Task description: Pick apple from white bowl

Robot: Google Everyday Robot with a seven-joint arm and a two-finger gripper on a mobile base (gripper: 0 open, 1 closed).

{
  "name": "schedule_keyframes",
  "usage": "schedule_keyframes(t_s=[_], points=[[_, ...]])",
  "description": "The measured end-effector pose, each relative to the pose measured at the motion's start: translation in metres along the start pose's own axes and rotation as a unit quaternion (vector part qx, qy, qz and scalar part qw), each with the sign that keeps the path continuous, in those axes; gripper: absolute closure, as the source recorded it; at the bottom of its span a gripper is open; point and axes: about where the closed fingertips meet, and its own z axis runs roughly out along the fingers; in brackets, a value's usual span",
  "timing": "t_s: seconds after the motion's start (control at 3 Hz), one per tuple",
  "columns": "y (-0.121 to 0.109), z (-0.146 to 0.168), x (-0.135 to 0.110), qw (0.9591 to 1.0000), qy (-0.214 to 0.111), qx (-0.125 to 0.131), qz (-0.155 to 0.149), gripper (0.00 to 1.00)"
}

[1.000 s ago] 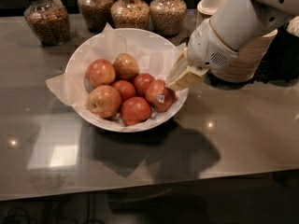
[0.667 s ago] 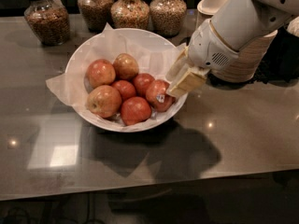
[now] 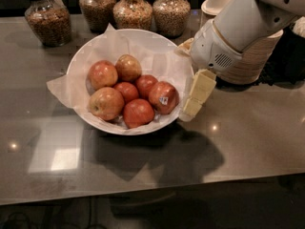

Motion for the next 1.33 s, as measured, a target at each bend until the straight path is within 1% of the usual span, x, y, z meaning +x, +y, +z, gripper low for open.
schedule_keyframes(t_s=[0.33, 0.67, 1.0, 1.33], points=[[0.0, 0.0, 0.0, 1.0, 0.0, 0.0, 0.0, 0.18], [0.0, 0.0, -0.0001, 1.0, 0.0, 0.0, 0.0, 0.41], [0.0, 0.0, -0.0001, 1.0, 0.0, 0.0, 0.0, 0.42], [0.0, 0.0, -0.0001, 1.0, 0.0, 0.0, 0.0, 0.33]])
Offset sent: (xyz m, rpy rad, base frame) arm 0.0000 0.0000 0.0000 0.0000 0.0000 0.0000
